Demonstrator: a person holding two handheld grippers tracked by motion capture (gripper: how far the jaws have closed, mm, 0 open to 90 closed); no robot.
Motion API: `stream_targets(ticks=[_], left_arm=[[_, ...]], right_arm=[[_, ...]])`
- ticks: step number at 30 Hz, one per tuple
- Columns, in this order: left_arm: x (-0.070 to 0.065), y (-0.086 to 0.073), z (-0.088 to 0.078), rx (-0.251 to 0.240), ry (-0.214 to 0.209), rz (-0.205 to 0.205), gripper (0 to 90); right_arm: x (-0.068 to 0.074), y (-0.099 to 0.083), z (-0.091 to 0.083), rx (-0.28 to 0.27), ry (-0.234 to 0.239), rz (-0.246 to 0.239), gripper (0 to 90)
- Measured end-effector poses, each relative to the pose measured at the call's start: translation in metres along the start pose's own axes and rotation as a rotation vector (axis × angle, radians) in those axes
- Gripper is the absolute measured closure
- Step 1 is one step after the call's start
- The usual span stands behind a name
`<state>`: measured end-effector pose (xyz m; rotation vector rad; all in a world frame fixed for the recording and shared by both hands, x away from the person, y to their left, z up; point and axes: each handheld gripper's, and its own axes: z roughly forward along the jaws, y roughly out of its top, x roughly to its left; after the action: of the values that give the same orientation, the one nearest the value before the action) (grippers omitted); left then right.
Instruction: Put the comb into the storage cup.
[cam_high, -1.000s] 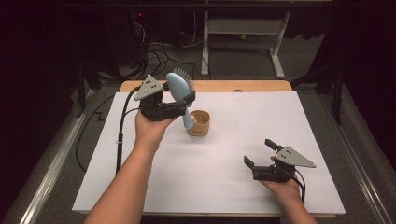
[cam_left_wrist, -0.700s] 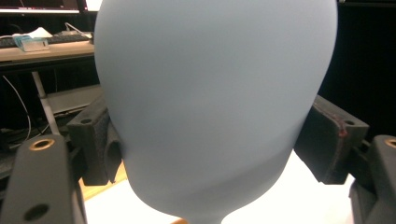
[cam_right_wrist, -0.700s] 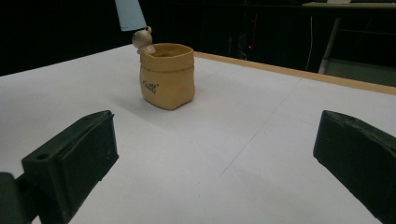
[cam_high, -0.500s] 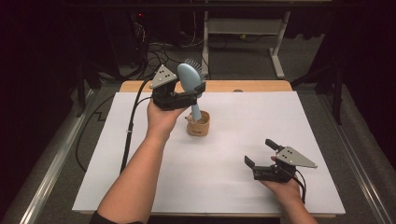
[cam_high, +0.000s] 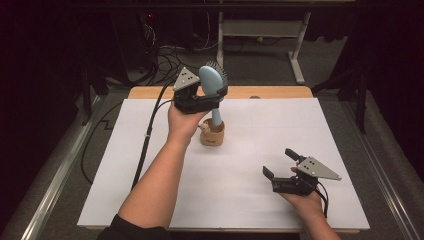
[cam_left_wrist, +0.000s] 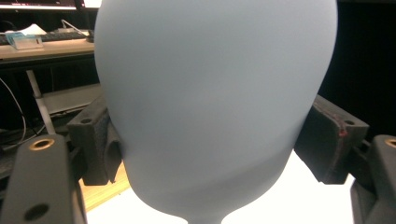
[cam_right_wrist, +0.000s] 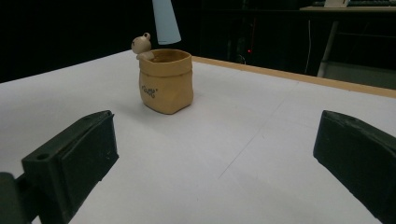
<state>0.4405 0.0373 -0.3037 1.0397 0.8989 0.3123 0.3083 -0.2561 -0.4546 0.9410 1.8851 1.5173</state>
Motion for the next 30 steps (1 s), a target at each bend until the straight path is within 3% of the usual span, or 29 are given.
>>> stream_targets(ticks=[8,15,19,30], left_arm=[[0.005,-0.011,0.002,-0.002,0.021,0.025,20.7],[0.013,-0.029,0.004,0.017,0.042,0.032,20.7],[0.02,-0.037,0.003,0.01,0.048,0.008,20.7],[0.032,-0.059,0.002,0.029,0.062,-0.012,20.7]], right_arm=[[0.0,0.0,-0.001,-0.004,-0.001,0.006,0.4],[0.0,0.0,-0.001,-0.005,-0.001,0.007,0.4],[-0.001,0.0,-0.001,-0.005,-0.002,0.009,0.4],[-0.001,-0.001,0.0,-0.001,0.0,0.004,0.4]])
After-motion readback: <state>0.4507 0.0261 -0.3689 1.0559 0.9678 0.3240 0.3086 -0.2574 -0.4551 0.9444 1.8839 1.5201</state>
